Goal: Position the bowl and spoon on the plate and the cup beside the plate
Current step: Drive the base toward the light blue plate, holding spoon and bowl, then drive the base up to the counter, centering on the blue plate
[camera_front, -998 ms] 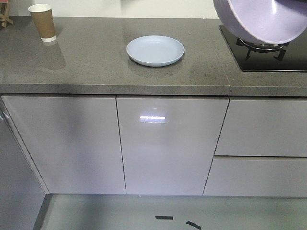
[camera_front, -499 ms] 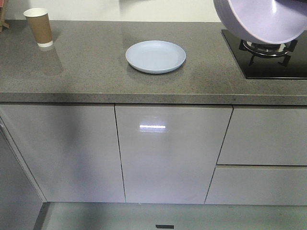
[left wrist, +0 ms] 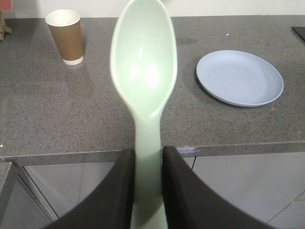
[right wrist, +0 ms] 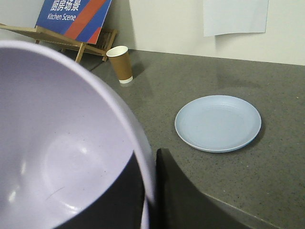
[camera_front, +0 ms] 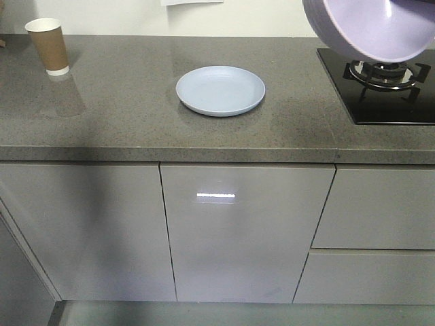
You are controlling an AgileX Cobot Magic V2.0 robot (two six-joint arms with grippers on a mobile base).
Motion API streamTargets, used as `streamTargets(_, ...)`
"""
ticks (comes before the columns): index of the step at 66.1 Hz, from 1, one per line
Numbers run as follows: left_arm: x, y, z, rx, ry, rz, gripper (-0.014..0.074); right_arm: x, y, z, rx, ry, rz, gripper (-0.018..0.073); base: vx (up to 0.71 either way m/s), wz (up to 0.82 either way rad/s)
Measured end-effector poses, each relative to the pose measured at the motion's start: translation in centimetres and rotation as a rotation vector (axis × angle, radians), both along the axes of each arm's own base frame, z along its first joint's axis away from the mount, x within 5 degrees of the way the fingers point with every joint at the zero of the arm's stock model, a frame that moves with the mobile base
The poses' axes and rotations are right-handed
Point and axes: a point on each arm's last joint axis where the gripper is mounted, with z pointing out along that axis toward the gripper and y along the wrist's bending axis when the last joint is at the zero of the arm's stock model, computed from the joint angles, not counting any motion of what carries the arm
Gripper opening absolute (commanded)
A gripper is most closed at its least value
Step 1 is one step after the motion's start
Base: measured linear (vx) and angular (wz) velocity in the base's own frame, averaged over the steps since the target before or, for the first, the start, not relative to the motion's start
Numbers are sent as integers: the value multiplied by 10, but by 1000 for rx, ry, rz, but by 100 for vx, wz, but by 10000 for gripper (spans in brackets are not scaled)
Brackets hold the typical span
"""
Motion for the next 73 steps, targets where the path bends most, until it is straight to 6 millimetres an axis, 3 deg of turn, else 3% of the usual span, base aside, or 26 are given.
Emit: streamTargets(73, 0, 0, 0, 0, 0, 0, -6, 0, 0, 0, 0, 0, 0, -10, 7, 1)
